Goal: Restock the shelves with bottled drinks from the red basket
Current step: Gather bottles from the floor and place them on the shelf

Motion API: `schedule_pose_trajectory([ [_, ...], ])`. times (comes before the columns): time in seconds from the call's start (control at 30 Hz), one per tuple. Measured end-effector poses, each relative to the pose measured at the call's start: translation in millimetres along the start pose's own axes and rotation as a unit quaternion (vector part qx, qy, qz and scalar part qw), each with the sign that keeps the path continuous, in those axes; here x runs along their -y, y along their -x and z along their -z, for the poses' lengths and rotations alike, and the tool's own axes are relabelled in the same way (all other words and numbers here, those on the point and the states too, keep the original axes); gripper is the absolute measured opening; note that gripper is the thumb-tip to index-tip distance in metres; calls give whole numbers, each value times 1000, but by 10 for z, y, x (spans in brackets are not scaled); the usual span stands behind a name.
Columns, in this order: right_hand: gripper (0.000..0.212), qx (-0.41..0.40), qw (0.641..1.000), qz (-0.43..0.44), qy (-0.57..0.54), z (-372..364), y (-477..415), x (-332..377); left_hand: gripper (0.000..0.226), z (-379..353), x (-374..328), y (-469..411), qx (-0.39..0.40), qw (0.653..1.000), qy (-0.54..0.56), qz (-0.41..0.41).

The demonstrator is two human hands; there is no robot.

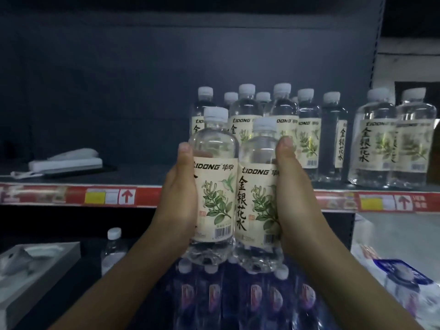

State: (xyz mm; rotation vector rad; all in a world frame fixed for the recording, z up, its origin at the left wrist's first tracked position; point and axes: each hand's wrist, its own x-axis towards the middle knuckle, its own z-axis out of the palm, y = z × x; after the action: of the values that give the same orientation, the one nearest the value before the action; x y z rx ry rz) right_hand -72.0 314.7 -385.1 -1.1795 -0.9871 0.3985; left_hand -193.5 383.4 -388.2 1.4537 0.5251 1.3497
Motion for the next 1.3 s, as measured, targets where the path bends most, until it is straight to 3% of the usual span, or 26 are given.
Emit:
schedule_pose_trajectory([
  [0.07,98,-3,999,38,12,-107,-183,75,58,11,-58,-213,-16,999,-10,-31],
  [0.17,100,-18,995,91,42,-260,-456,178,59,45,-165,-470,-22,997,-14,-78],
  [0.33,69,-48,985,158,52,-444,-719,322,63,93,-290,-777,-47,990,-21,-131],
  [0.57,77,-78,972,208,77,-657,-788,234,65,214,-145,-1049,-79,987,-32,-138],
  [0.9,40,-137,945,291,54,-893,-947,93,29,283,-29,-1137,-106,973,-81,-186],
  [1.07,49,-117,951,273,89,-891,-984,34,43,411,142,-1065,-43,972,-127,-193],
  [1.2,75,-105,937,291,161,-899,-941,-62,58,504,214,-1029,-37,966,-176,-187],
  [1.3,82,-106,932,294,184,-894,-915,-97,67,558,197,-977,-27,959,-211,-190],
])
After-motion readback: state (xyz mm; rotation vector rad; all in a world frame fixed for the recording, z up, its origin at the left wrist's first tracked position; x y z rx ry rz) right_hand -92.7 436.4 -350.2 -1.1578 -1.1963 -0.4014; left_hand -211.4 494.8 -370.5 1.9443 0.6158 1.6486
